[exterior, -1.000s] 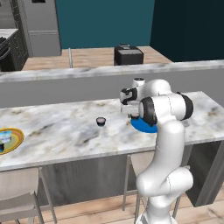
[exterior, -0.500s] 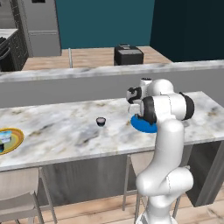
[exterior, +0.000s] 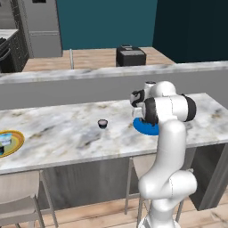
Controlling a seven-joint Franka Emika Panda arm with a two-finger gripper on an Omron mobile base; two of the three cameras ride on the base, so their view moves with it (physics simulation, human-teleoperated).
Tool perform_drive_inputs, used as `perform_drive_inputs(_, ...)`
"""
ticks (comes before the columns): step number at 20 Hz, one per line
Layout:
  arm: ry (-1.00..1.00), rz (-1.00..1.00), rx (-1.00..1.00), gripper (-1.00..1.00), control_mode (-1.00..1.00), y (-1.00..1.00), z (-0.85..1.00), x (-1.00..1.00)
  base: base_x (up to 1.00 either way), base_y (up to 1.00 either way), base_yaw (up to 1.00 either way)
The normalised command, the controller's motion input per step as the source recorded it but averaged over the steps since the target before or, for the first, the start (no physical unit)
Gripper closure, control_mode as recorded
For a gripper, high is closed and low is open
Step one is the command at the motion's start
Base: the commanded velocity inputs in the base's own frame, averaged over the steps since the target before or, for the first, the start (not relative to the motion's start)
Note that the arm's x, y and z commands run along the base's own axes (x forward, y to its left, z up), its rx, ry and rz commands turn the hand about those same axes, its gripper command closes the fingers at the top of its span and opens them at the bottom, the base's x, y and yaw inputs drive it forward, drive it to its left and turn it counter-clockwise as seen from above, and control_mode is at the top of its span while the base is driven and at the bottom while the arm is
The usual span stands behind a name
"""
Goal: Place two yogurt containers on each plate.
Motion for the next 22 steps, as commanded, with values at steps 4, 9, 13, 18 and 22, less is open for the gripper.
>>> perform_drive_inputs(4,0.0,0.0,0.0,-1.0,-1.0,0.0,0.0,0.0,0.0,0.0,0.0)
perform_drive_inputs(9,0.0,0.0,0.0,-1.0,-1.0,0.0,0.0,0.0,0.0,0.0,0.0)
perform_drive_inputs(13,0.0,0.0,0.0,-1.0,-1.0,0.0,0.01,0.0,0.0,0.0,0.0)
perform_drive_inputs(18,-0.02,0.0,0.0,-1.0,-1.0,0.0,0.17,-0.01,0.0,0.0,0.0)
perform_drive_inputs(22,-0.08,0.0,0.0,-1.0,-1.0,0.04,0.23,-0.08,0.0,0.0,0.0)
